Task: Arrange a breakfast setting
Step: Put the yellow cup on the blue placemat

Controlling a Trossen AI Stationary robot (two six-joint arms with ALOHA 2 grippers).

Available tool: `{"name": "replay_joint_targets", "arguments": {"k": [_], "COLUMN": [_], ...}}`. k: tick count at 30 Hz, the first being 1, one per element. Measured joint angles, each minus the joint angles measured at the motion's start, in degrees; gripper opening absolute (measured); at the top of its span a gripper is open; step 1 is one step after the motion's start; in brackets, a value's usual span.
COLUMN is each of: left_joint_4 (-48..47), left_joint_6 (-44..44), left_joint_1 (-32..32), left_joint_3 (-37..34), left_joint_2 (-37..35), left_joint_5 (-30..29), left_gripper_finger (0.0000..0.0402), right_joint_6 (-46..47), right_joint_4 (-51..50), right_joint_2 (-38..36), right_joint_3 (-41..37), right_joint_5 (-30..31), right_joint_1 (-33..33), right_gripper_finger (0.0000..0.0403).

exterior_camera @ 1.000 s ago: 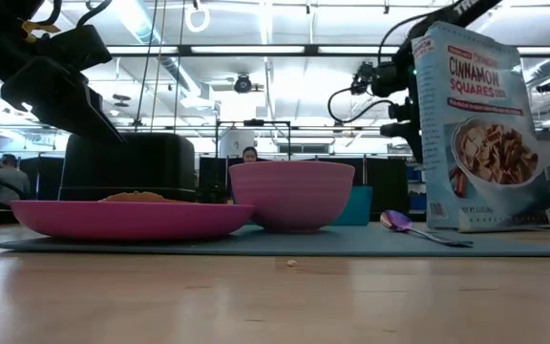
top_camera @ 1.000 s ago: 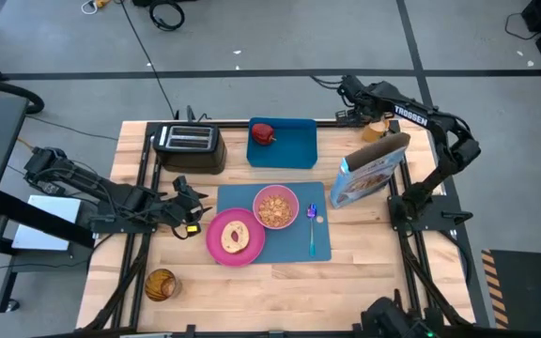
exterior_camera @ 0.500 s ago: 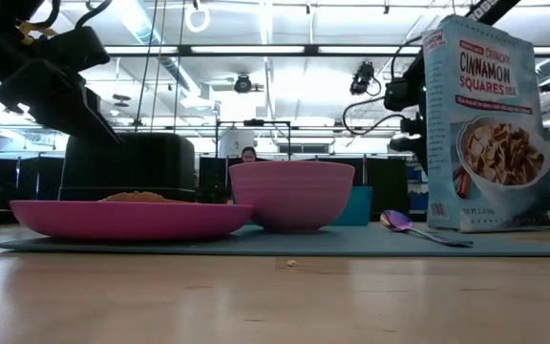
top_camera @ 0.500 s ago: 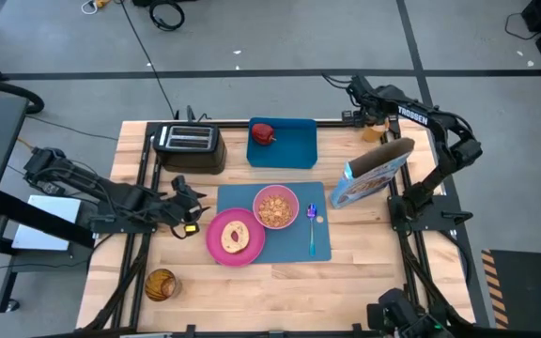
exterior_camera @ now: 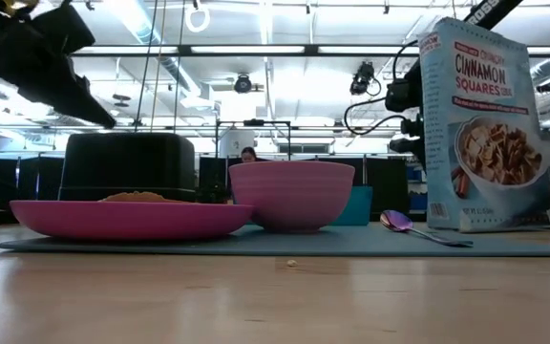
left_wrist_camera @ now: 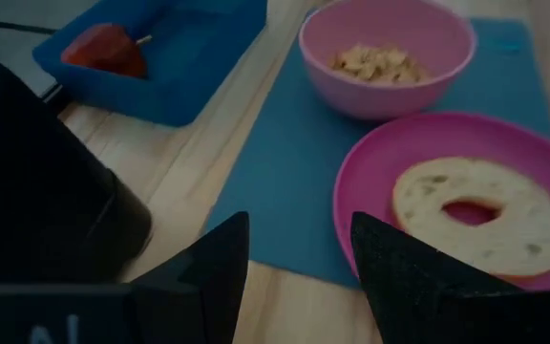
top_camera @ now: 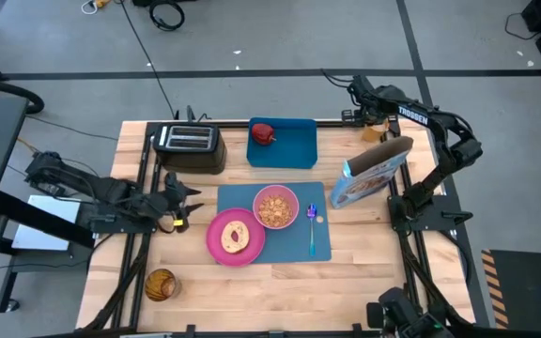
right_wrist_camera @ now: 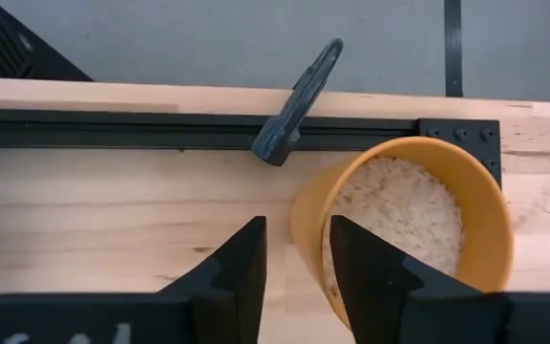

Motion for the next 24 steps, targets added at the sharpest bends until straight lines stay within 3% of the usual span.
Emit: {"name": "replay_joint_targets", "arguments": {"k": [7, 16, 24], "left_joint_4": [0.06, 0.11, 0.14], "left_joint_6": [0.36, 0.48, 0.49], "left_joint_1": [0.0, -0.04, -0.04], "left_joint_3": [0.0, 0.0, 0.0], "left_joint_2": [-4.29, -4.3, -4.3], "left_joint_5": [0.32, 0.4, 0.4], "left_gripper_finger": [0.0192, 0.0192, 0.0192], "right_joint_6": [-0.52, -0.87, -0.76], "right_joint_4": [1.0, -0.11, 0.33], "right_joint_2": [0.0, 4.23, 4.17], "right_joint_3": [-1.72, -1.92, -1.84], "right_joint_5": [0.15, -0.54, 0.26], "right_joint_1": [0.19, 0.48, 0.59], "right_gripper_finger": [0.0111, 0.0104, 0.0051]}}
